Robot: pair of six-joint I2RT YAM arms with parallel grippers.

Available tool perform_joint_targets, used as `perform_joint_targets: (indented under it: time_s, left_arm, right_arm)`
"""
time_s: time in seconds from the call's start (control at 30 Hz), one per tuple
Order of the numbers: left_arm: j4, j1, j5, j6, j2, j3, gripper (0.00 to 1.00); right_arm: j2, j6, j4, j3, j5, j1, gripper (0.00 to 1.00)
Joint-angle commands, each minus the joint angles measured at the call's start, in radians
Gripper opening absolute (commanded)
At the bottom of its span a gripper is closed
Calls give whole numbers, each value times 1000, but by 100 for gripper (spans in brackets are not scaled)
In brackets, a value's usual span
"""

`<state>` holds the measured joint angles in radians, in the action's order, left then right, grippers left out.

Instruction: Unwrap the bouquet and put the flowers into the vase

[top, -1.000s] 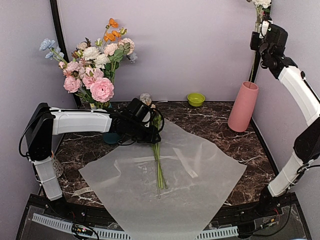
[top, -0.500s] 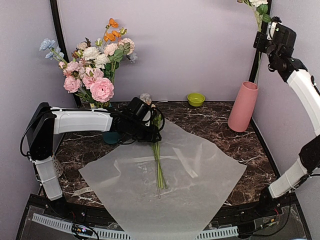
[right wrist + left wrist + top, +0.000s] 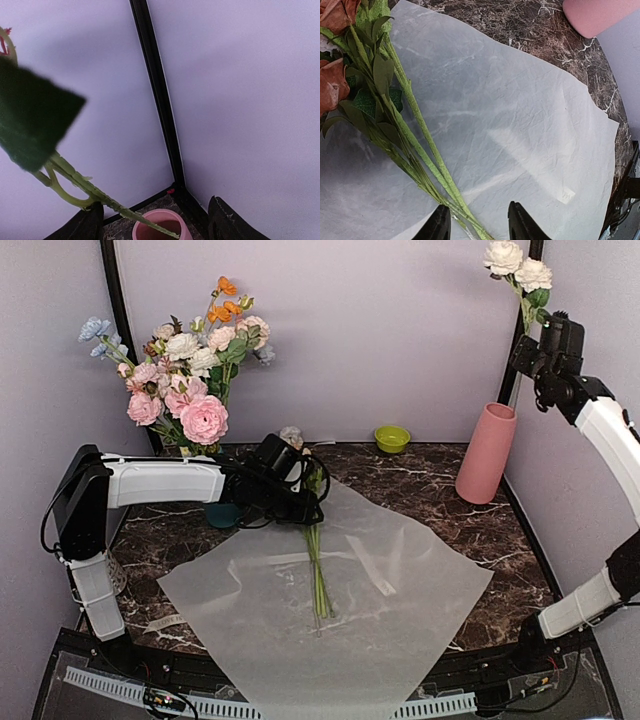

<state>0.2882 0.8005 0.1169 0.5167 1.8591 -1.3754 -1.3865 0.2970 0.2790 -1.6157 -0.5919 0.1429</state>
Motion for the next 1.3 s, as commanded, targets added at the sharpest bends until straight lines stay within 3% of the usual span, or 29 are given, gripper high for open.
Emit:
perform_joint_targets:
  time_s: [0.0,0.2,0.4,0.6,0.97,1.27]
  left_arm:
    - [22,-4,13,-6,-20,-1,43]
    - [19,-4,18,4,-33,20,43]
    - [20,-4,38,12,-32,24,43]
    - [22,-4,53,14,-32,28,43]
    - [67,-4,56,20,-21,-17,50]
    - [162,-10,16,45,13,-66,45]
  right_arm:
    - [51,141,39,58,-13,-2,70]
    - [68,209,105,122,28,-1,74]
    - [61,227,189,142,139,-2,89]
    - [80,212,255,144,221,-2,94]
    - [145,120,444,116,418,-2,97]
    - [350,13,467,251,583,-2,96]
